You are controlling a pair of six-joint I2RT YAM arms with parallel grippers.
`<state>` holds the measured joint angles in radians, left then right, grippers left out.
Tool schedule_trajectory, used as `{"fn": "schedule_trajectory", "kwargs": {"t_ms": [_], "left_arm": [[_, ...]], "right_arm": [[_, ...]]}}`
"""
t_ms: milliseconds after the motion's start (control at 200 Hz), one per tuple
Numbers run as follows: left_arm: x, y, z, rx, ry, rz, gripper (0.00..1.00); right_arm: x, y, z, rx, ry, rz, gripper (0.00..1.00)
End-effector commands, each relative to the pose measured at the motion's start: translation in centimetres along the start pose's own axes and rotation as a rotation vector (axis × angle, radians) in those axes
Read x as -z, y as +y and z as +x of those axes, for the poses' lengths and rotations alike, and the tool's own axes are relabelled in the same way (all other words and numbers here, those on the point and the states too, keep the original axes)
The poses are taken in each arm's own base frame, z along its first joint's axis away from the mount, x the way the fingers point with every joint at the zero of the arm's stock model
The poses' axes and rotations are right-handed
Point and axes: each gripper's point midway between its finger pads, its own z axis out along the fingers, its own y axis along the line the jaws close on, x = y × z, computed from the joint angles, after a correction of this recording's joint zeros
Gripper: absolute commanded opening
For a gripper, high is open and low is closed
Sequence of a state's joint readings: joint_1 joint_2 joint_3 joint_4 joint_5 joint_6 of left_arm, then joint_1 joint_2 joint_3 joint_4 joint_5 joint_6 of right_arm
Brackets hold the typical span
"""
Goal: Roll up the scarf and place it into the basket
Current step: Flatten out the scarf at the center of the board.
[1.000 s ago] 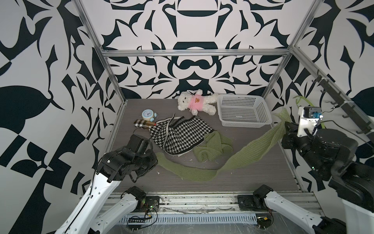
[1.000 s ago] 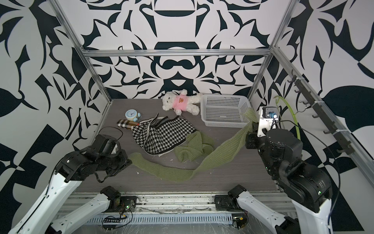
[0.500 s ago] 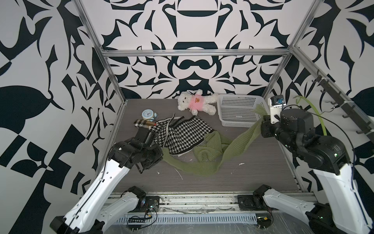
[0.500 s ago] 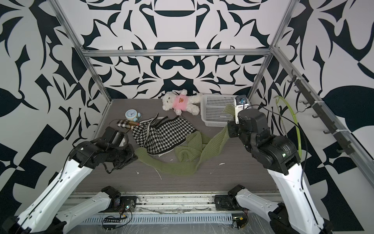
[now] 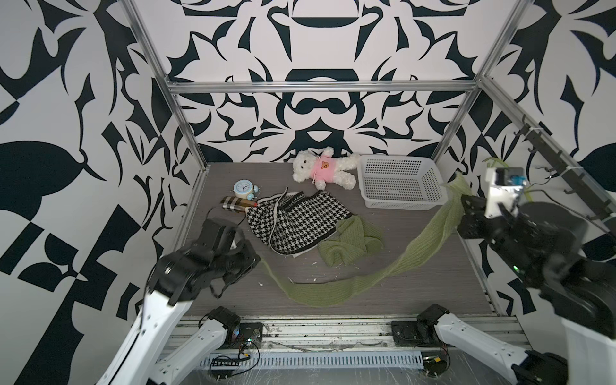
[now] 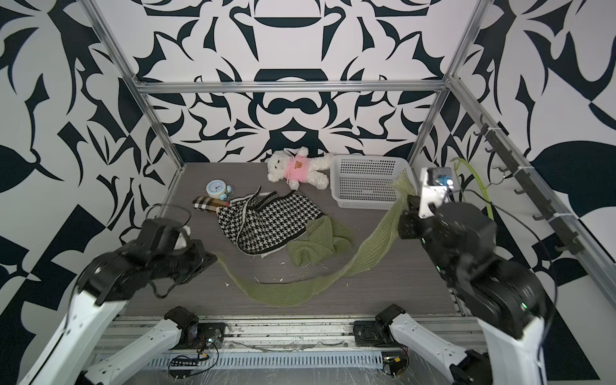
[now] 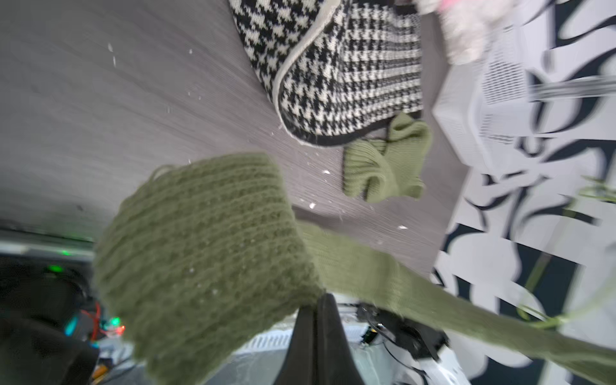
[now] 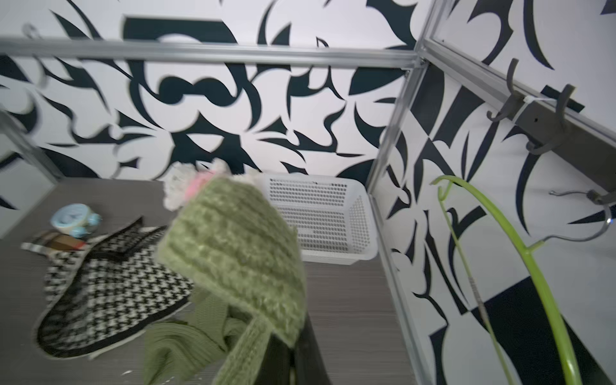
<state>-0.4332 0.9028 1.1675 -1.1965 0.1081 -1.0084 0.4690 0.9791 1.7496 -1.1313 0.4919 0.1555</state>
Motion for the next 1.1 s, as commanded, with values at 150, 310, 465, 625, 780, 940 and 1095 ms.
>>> {"fn": "schedule_trajectory", "kwargs": {"t_ms": [150,310,465,625,780,940,1095], "left_arm": [[-12.1,5.3,-8.8,0.294,0.121,-0.063,0.18],[-9.6,4.7,-11.1,0.248,0.039,-0.049,0.84],[-8.1,2.9,-10.3,0.181,0.049,0.024,0.91],[-9.5,3.9,-6.2,0.083,0.116,-0.047,0.88],[-13.2,8.3,-3.0,0.217,0.177,-0.140,0.86],[-14.4,10.3,-4.8,0.237,0.080,-0.235,0.82],[-15.3,9.9,-7.3,0.181,0.060,-0.284,0.81]], "right_arm": [[-16.2,-3.8,10.4,-0.068,0.467,0.229,0.00],[-16.6,-3.9,12.5,-0.065,0.525,0.242,0.00],[-16.2,-3.7,13.2,-0.074,0.533,0.230,0.00],[-14.1,2.0,13.1,-0.083,0.479,-0.061,0.00],[-11.1,12.6,17.1,0.092,0.543,-0.398,0.00],[-10.1,21.6,25.2,0.219,0.720,-0.603,0.00],[-10.1,28.3,29.6,0.319,0.798,-0.702,0.00]]}}
